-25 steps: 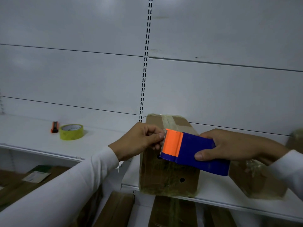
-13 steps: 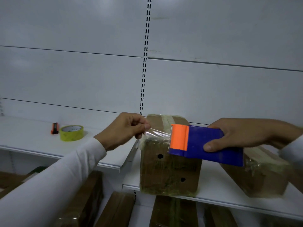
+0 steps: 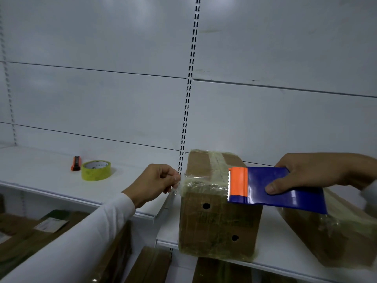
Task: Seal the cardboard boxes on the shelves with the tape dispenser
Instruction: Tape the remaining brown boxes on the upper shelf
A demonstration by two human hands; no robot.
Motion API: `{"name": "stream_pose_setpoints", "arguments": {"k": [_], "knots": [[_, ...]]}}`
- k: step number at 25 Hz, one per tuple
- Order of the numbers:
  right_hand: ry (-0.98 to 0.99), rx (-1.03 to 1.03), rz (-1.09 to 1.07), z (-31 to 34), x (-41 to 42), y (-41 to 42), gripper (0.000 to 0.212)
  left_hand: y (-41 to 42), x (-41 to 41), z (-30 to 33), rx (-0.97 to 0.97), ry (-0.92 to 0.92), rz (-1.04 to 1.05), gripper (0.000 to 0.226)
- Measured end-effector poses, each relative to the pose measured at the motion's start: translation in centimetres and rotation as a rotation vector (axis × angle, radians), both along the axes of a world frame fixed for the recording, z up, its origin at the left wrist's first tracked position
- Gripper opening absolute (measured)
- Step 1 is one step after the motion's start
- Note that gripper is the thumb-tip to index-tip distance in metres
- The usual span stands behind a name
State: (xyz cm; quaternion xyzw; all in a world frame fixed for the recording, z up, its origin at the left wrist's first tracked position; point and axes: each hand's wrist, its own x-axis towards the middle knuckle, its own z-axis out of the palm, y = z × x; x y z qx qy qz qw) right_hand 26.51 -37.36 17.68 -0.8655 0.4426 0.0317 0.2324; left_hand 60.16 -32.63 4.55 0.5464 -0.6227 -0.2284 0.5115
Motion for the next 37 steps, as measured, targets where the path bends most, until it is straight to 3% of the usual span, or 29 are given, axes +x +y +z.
{"name": "stream_pose_setpoints", "arguments": {"k": [4,5,8,10,12,13,16,18,20,22,25,30,37], "knots": [[0.009,0.014,-0.02,-0.5,0.7,-0.8,0.047,-1.1,-0.8,-1.4,0.048,0.004,0.025,0.009],[0.011,0.016,-0.023,-0.6,0.7,-0.9,0.049,-1.2,-0.8,-1.5,0.045,-0.081,0.091,0.007],[0.008,0.016,-0.027,-0.7,0.7,-1.3,0.051,-1.2,-0.6,-0.6,-0.134,-0.414,0.37,0.042],[0.005,0.019,-0.027,-0.7,0.6,-1.4,0.05,-1.2,-1.1,0.1,-0.247,-0.539,0.247,0.046],[-0.006,0.026,-0.036,-0.8,0.5,-1.2,0.051,-1.3,-2.0,0.0,-0.212,-0.781,0.113,0.053],[-0.008,0.03,-0.035,-1.0,0.5,-1.2,0.053,-1.3,-2.3,-0.5,-0.199,-0.792,0.068,0.051],[-0.007,0.036,-0.034,-1.0,0.4,-1.1,0.057,-1.2,-2.1,-0.9,-0.156,-0.548,-0.057,0.046],[-0.003,0.05,-0.032,-1.0,0.4,-1.1,0.054,-1.3,-1.7,-0.3,-0.235,-0.816,0.085,0.06],[0.006,0.062,-0.025,-0.9,0.5,-1.0,0.05,-2.1,-2.0,0.7,-0.458,-0.999,0.256,0.073],[0.007,0.067,-0.031,-0.8,0.3,-1.0,0.045,-3.1,-3.3,1.4,-0.514,-1.02,0.117,0.074],[0.025,0.074,-0.037,-0.9,0.3,-1.1,0.04,-4.3,-5.0,0.8,-0.369,-0.954,-0.163,0.066],[-0.006,0.095,0.003,-1.2,-1.9,-1.3,0.053,-4.9,-2.1,-0.6,-0.335,-0.788,-0.166,0.068],[-0.052,0.097,-0.129,-1.6,-8.5,-2.7,0.054,-5.3,-2.6,0.2,-0.354,-0.842,-0.27,0.054]]}}
